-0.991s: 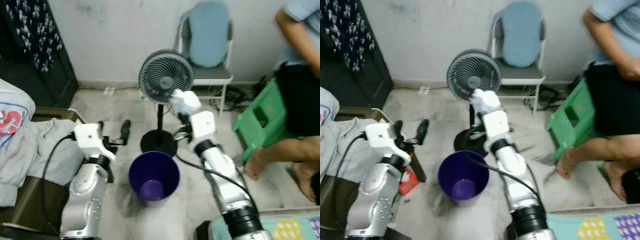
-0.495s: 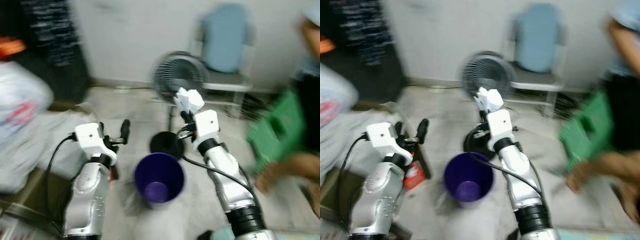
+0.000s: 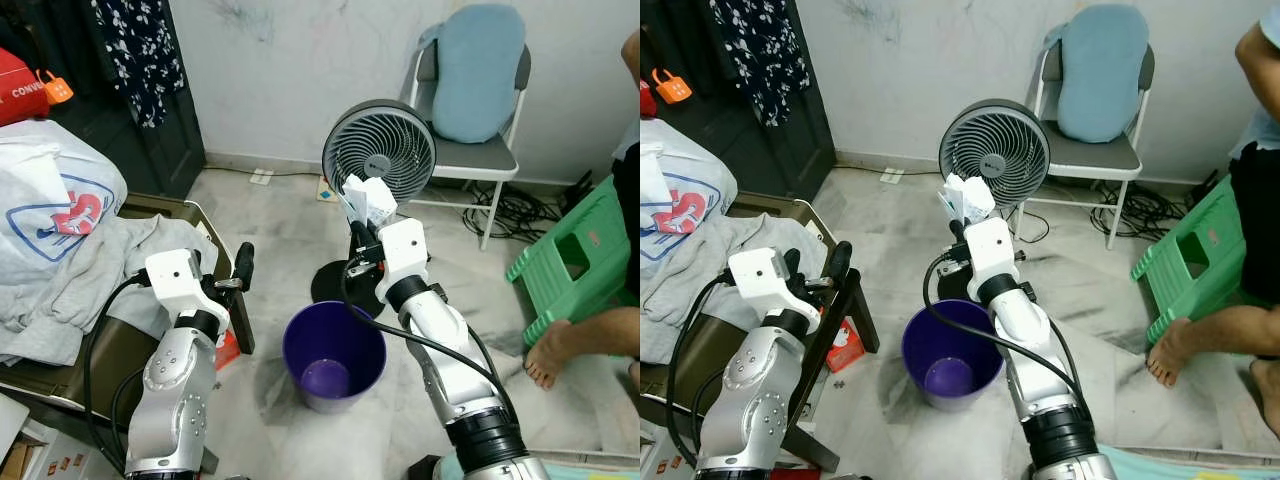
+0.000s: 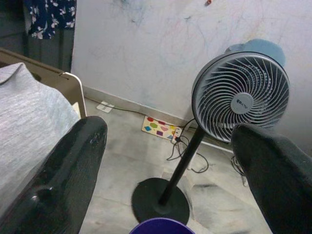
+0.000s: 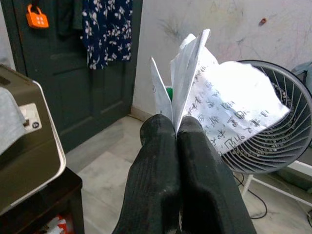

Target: Clean up the room

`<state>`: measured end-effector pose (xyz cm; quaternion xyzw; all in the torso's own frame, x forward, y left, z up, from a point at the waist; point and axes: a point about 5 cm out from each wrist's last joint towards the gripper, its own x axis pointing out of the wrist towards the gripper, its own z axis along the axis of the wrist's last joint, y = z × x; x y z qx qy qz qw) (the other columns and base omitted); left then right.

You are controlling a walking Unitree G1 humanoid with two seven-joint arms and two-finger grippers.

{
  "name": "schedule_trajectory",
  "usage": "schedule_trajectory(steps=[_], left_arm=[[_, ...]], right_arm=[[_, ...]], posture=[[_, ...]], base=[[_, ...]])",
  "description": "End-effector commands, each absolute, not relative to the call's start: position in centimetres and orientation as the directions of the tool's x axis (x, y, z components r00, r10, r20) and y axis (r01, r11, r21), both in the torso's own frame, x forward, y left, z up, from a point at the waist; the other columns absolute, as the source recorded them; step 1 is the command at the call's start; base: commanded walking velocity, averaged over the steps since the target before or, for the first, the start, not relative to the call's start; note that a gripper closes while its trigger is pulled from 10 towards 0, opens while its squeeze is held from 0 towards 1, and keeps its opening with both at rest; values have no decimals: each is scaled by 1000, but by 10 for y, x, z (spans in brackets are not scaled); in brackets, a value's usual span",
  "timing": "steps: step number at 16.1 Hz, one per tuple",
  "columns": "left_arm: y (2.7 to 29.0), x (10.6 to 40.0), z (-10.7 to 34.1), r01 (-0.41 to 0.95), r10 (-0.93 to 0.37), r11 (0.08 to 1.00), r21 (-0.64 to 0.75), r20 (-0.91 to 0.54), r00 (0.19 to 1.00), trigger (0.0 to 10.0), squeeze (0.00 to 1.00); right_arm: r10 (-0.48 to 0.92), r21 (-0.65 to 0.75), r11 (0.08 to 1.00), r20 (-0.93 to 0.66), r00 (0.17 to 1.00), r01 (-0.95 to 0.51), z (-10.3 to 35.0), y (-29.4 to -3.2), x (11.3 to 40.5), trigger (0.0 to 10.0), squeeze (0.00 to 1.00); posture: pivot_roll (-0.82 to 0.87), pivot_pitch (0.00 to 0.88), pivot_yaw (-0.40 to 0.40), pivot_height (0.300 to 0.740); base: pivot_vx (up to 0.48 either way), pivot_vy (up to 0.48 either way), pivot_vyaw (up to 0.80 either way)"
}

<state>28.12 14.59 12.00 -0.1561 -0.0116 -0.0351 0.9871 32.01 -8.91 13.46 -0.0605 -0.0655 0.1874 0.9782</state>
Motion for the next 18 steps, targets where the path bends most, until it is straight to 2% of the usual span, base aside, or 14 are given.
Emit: schedule_trajectory(steps=[1,7,13,18], left_arm=[[145,282,120,77,-72,948,-310,28,997,10000,0],[145,283,120,75,-69,948,-310,30,997,10000,0],[137,280,127,168,-144,934,-315,98,985,10000,0],[135,279,129,189,-161,930,-315,115,980,10000,0]], right_arm=[[371,-135,925,102,923,-356,133,-90,320,10000,0],[373,-140,923,102,922,-358,133,-90,321,10000,0],[375,-142,922,107,921,-360,134,-89,321,10000,0],[377,-145,921,108,920,-361,134,-89,322,10000,0]], posture=[[-65,71,-23,740],[-66,68,-24,740],[-67,59,-24,740],[-66,56,-25,740]], base=[[0,326,0],[0,433,0],[0,0,0],[305,0,0]])
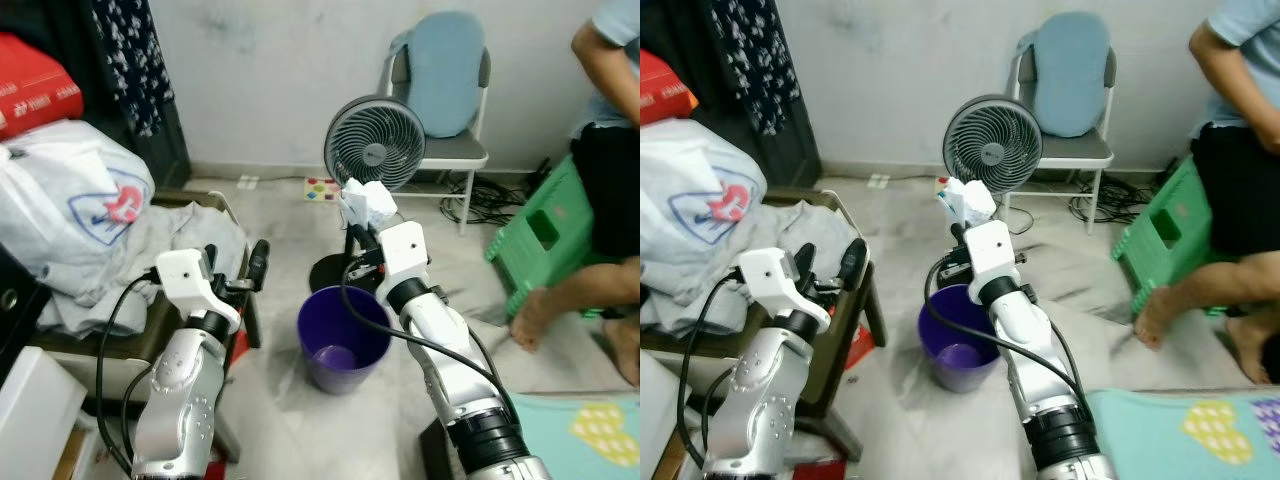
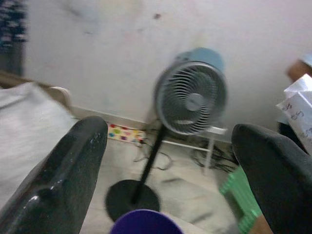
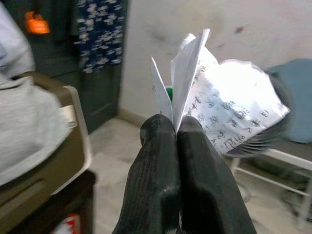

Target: Clean up the room

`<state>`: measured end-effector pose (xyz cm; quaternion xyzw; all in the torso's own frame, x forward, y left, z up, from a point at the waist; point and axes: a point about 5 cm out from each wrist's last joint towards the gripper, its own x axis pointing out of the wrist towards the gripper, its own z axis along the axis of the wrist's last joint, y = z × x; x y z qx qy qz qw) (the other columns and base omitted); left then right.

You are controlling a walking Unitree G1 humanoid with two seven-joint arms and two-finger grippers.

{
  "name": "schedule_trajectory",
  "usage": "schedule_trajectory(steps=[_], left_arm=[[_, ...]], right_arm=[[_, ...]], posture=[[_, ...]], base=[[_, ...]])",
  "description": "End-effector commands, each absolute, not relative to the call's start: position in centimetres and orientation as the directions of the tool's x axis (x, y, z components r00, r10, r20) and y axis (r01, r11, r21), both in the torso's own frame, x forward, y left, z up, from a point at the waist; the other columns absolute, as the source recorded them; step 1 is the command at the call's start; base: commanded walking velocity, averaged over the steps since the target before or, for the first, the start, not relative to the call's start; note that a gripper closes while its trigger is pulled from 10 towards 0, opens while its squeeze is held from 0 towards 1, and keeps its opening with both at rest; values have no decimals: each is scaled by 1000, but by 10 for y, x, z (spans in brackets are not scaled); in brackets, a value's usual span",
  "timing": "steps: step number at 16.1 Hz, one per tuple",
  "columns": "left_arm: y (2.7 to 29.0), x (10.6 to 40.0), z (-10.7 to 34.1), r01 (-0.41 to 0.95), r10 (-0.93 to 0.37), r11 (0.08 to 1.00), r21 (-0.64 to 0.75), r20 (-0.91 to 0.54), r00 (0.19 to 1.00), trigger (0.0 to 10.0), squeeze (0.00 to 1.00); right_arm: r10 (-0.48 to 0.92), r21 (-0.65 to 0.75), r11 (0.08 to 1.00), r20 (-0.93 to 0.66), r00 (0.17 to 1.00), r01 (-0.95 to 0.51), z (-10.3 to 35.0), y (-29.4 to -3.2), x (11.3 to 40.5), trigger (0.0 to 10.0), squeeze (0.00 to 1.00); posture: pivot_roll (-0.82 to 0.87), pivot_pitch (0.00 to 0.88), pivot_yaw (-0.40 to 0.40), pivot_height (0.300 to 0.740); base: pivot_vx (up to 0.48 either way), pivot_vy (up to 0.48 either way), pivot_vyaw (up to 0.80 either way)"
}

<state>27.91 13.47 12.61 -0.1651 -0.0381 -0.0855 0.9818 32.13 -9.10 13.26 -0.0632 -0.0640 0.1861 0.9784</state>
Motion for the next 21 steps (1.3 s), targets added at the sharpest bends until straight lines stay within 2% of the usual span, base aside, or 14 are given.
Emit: schedule_trajectory(steps=[1,5,9,13,21], left_arm=[[134,278,128,193,-165,929,-315,116,980,10000,0],[134,278,129,196,-166,928,-315,118,979,10000,0],[135,279,127,175,-149,933,-313,104,983,10000,0],[133,278,130,211,-177,924,-319,135,975,10000,0],[133,277,131,221,-186,922,-317,137,973,10000,0]], right_arm=[[376,-145,922,108,920,-359,134,-89,322,10000,0],[372,-144,923,104,923,-356,133,-90,322,10000,0],[370,-142,924,104,923,-354,133,-90,322,10000,0],[370,-138,925,103,923,-355,133,-90,322,10000,0],[365,-136,927,103,925,-350,133,-89,322,10000,0]], posture=[[-66,56,-25,740],[-68,62,-25,740],[-68,63,-24,740],[-67,65,-25,740],[-67,69,-21,740]], base=[[330,0,0],[323,0,0],[0,0,0],[0,0,0],[350,0,0]])
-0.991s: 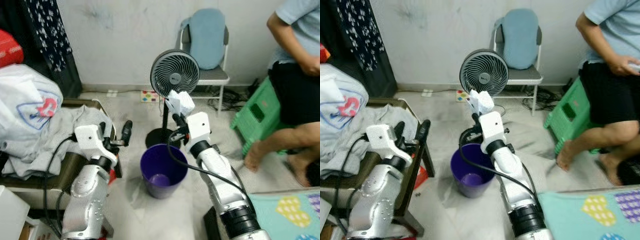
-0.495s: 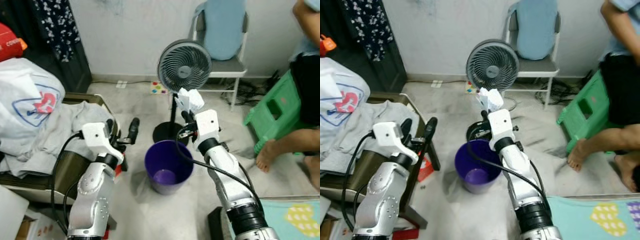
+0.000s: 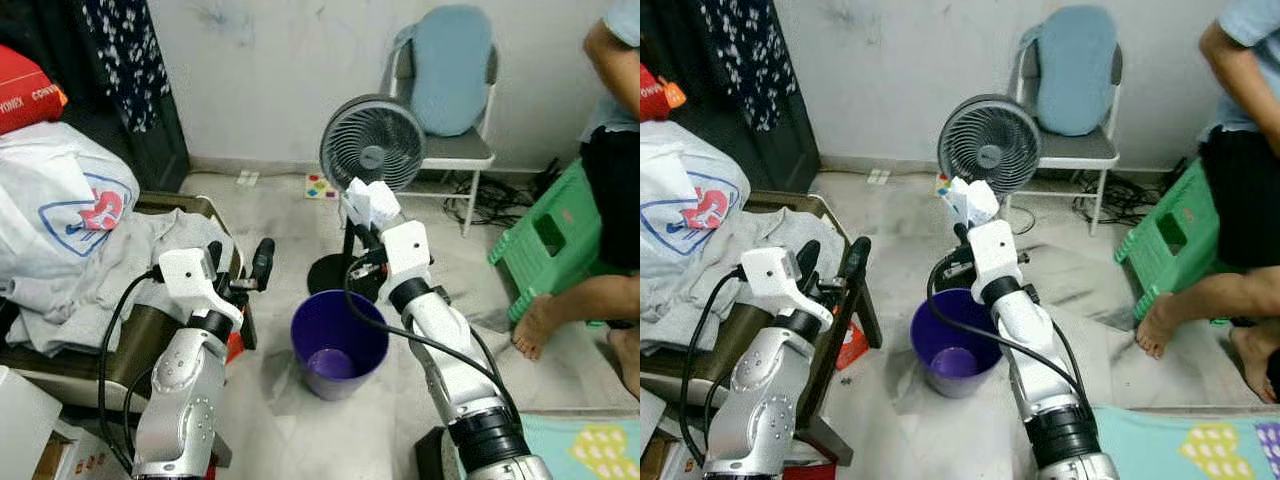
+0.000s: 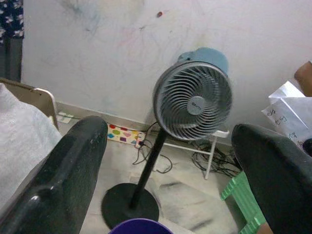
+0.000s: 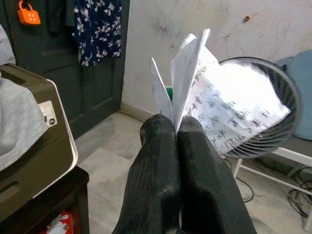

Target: Clean up the room

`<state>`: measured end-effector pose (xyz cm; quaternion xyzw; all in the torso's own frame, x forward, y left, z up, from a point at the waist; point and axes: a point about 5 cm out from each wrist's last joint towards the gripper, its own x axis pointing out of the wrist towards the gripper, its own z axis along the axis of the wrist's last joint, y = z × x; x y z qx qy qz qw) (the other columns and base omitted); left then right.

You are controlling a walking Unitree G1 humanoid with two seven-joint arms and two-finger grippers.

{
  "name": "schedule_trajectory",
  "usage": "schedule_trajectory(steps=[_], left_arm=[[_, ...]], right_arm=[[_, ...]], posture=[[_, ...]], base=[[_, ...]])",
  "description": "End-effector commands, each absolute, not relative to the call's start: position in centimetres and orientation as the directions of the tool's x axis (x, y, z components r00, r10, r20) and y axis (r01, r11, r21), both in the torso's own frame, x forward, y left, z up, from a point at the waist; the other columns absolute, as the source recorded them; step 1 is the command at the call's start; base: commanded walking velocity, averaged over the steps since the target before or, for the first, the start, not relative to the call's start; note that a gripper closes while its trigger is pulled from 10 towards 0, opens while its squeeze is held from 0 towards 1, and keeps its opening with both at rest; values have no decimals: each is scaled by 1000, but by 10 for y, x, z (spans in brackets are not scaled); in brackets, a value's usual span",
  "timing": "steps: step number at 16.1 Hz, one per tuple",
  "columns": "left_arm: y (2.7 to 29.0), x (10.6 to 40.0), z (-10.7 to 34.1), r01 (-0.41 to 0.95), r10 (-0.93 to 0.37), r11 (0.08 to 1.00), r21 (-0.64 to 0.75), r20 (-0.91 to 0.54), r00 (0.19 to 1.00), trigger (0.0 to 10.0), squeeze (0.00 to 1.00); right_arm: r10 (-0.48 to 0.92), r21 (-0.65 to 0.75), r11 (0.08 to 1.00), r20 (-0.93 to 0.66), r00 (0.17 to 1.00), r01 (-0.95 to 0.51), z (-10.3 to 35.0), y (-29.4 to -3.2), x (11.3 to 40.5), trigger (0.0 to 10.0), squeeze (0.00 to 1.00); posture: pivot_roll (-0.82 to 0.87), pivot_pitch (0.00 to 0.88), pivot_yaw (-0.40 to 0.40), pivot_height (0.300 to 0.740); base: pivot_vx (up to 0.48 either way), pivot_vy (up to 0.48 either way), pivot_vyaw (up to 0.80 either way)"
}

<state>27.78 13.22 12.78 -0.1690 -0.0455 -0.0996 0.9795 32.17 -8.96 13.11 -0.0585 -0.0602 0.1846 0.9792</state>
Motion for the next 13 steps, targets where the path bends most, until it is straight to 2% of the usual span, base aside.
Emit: schedule_trajectory(steps=[1,13], left_arm=[[133,277,131,221,-186,922,-316,137,973,10000,0],[131,279,130,224,-191,922,-314,133,973,10000,0]], right_arm=[[365,-136,927,103,925,-350,133,-89,322,10000,0],[359,-140,929,102,928,-344,132,-90,324,10000,0]], posture=[[-66,69,-21,740],[-68,64,-19,740]], base=[[375,0,0],[357,0,0]])
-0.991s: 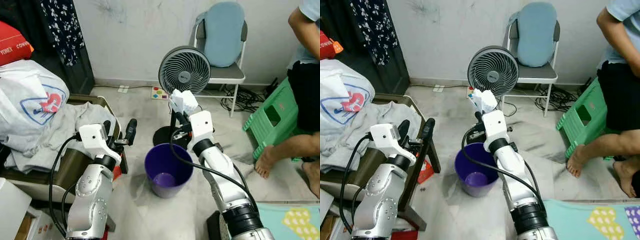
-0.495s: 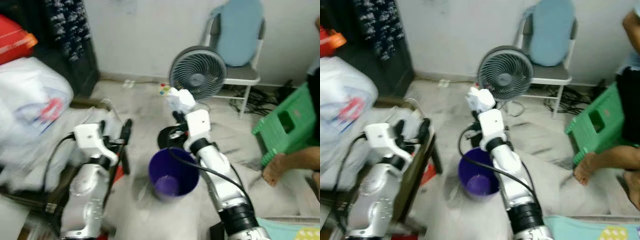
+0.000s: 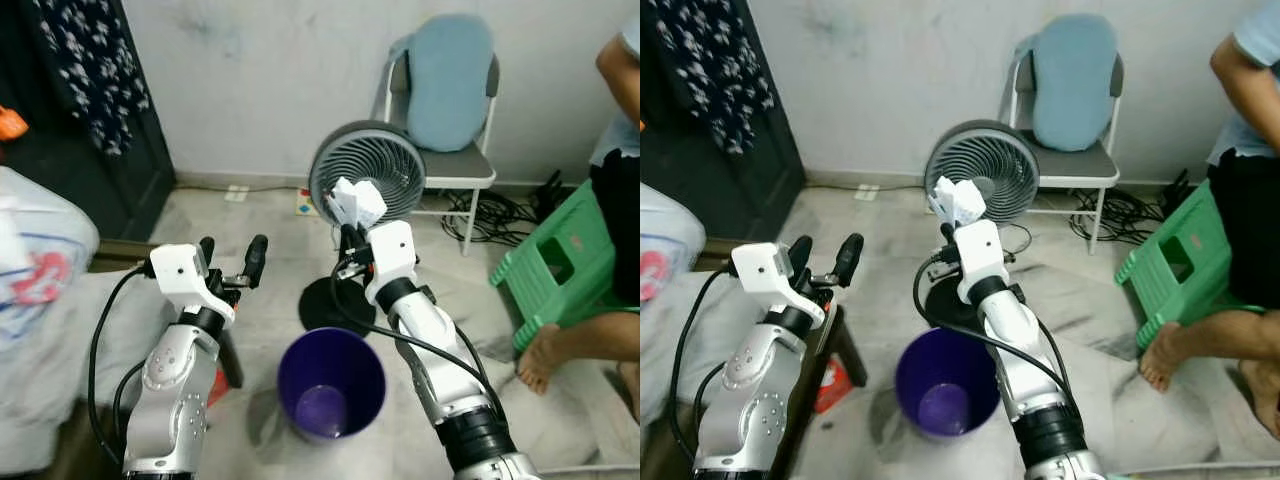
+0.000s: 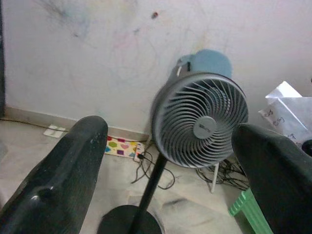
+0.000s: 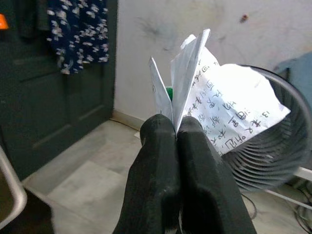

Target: Clean up the room

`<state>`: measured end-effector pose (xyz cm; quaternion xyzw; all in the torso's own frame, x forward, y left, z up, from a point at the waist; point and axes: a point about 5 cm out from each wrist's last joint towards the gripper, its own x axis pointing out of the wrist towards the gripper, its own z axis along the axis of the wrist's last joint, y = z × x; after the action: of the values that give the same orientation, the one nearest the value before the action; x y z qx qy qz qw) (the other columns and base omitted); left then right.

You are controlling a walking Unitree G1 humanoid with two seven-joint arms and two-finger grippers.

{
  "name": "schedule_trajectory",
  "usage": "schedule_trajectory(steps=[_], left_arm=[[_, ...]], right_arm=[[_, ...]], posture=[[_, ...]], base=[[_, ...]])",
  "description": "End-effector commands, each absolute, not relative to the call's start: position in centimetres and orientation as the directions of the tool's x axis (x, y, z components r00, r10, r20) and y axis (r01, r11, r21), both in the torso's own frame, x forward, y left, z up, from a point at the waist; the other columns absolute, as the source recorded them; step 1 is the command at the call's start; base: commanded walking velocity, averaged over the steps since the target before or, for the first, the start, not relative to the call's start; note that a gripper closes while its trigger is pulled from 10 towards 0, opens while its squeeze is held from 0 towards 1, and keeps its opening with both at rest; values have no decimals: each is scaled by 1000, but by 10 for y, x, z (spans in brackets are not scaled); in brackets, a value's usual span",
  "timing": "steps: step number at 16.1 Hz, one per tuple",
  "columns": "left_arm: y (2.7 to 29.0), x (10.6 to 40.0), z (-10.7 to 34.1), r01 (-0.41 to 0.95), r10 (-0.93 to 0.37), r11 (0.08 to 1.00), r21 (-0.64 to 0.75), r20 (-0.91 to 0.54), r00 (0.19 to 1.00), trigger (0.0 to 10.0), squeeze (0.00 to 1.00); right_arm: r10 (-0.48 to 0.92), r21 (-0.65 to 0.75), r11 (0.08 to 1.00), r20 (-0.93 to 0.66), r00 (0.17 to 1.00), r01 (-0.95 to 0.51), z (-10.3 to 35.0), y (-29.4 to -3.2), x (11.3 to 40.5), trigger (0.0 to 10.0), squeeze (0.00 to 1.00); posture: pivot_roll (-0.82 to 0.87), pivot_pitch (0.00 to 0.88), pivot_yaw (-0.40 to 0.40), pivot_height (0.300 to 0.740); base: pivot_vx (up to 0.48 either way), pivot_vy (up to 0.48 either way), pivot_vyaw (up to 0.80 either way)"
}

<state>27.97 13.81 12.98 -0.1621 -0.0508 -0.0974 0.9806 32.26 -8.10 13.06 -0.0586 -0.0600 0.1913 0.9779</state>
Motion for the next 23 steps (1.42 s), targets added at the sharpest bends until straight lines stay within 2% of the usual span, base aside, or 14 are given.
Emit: schedule_trajectory(steps=[1,6,9,12,14,18,23], left_arm=[[131,279,130,219,-188,923,-315,128,974,10000,0],[134,282,125,215,-195,929,-300,93,976,10000,0],[151,280,118,188,-181,948,-257,52,982,10000,0],[182,260,98,270,-284,943,-193,-44,958,10000,0],[191,250,96,304,-321,936,-176,-78,944,10000,0],[217,222,89,311,-332,939,-144,-158,930,10000,0],[215,189,101,387,-414,908,-158,-208,886,10000,0]], right_arm=[[359,-140,929,102,928,-343,132,-90,324,10000,0],[366,-141,926,99,925,-351,132,-86,325,10000,0],[380,-135,921,92,921,-366,129,-80,325,10000,0],[388,-138,915,39,921,-380,119,-70,327,10000,0],[373,-146,918,10,928,-368,113,-71,329,10000,0],[298,-189,935,-45,953,-301,104,-76,335,10000,0],[164,-270,925,-348,923,-266,48,-85,324,10000,0]], posture=[[-68,66,-20,740],[-61,65,-25,740],[-35,72,-32,740],[-10,94,-28,740],[3,111,-18,740],[12,157,-3,740],[78,259,4,740]], base=[[251,0,0],[0,0,0],[0,0,0],[0,0,0],[0,0,0],[0,0,0],[0,0,0]])
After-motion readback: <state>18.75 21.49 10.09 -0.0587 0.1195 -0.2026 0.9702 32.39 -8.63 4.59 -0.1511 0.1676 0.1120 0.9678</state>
